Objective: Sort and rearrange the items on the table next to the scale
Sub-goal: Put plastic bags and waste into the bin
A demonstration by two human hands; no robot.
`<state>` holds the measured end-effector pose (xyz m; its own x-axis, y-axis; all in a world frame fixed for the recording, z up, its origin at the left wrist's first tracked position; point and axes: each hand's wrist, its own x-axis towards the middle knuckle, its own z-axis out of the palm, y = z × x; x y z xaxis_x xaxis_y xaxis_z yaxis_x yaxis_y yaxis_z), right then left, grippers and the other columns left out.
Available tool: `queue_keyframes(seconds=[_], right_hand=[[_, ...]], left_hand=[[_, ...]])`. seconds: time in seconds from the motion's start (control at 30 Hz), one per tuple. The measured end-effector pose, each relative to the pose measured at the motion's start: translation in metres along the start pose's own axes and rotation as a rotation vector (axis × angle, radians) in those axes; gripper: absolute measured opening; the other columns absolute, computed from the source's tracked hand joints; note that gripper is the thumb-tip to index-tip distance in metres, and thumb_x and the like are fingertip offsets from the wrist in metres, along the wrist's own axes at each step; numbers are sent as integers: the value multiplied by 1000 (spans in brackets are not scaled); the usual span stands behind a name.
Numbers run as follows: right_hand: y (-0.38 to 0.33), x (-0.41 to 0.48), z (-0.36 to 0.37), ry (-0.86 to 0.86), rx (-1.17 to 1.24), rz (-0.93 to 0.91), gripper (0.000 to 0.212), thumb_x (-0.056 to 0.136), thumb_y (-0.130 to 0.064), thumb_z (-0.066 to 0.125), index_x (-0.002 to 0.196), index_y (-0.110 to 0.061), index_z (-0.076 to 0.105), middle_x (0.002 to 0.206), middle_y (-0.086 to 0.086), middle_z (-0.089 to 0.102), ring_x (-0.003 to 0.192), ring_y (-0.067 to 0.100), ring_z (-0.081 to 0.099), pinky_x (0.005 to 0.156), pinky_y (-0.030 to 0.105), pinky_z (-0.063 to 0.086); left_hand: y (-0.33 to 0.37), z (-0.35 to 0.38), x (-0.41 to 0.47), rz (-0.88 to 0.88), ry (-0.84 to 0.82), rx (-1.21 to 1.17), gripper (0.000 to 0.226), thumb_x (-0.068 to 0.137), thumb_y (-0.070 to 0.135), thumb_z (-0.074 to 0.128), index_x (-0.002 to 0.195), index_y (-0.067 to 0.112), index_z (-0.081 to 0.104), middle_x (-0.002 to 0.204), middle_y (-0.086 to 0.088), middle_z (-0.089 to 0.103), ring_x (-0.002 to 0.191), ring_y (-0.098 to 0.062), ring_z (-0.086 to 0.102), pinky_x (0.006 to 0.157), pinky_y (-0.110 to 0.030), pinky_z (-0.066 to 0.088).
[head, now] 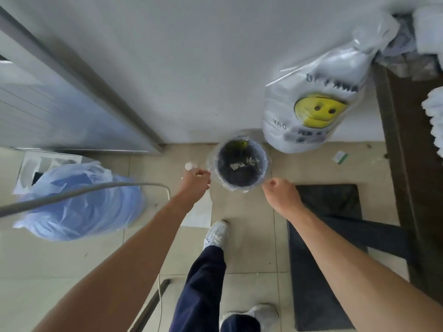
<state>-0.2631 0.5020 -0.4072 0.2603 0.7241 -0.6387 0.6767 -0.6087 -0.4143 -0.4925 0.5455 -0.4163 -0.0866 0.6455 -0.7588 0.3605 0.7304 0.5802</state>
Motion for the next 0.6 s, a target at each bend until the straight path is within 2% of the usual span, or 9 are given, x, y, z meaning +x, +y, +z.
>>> queue_keyframes(seconds=[0.13, 0.23, 0.37, 0.43, 0.5, 0.53, 0.6], right_hand=[[22, 50, 34, -24, -34, 85, 28, 97, -27, 45, 90, -8, 64, 91, 14, 64, 84, 29, 55, 71, 33, 38], [36, 84, 58, -61, -49, 118, 24, 97, -27, 44, 88, -11, 59, 88, 9, 61, 86, 29, 55, 74, 34, 39], [55, 120, 89, -104, -81, 135, 25, 96, -31, 41, 96, -14, 58, 96, 9, 58, 88, 27, 52, 75, 33, 37], [62, 133, 102, -131, -141, 105, 18, 98, -31, 39, 89, -20, 51, 94, 3, 52, 87, 23, 49, 75, 32, 35], [65, 143, 112, -157, -192, 83, 23, 100, -31, 38, 80, -24, 48, 94, 2, 51, 86, 22, 47, 75, 31, 34], [68, 148, 117, -172, -202, 85, 26, 100, -31, 37, 82, -22, 54, 95, 4, 52, 86, 22, 48, 75, 31, 34], [72, 157, 125, -188, -214, 83, 36, 102, -34, 34, 103, -13, 63, 101, 9, 61, 89, 24, 56, 73, 32, 36]], left_hand=[[-26, 11, 59, -9, 25, 6, 16, 94, 18, 52, 86, 23, 65, 89, -1, 64, 85, -22, 61, 80, -33, 48], [-38, 19, 100, -40, 45, 4, 13, 98, 20, 52, 101, 25, 64, 96, 2, 65, 96, -22, 64, 83, -31, 49], [-57, 36, 144, -77, 8, 11, 26, 97, 23, 54, 121, 19, 65, 111, -5, 68, 103, -25, 66, 81, -30, 50], [-66, 46, 162, -88, -3, 17, 28, 94, 23, 55, 121, 20, 65, 114, -8, 68, 102, -27, 68, 86, -35, 55], [-75, 55, 178, -112, -9, 33, 31, 92, 26, 57, 122, 22, 63, 117, -6, 68, 102, -25, 68, 93, -39, 57], [-79, 59, 186, -123, -16, 47, 33, 92, 27, 58, 125, 23, 61, 118, -6, 68, 103, -25, 68, 95, -41, 56], [-84, 65, 199, -140, -25, 79, 39, 94, 29, 60, 132, 21, 56, 122, -7, 65, 107, -26, 67, 99, -44, 55]])
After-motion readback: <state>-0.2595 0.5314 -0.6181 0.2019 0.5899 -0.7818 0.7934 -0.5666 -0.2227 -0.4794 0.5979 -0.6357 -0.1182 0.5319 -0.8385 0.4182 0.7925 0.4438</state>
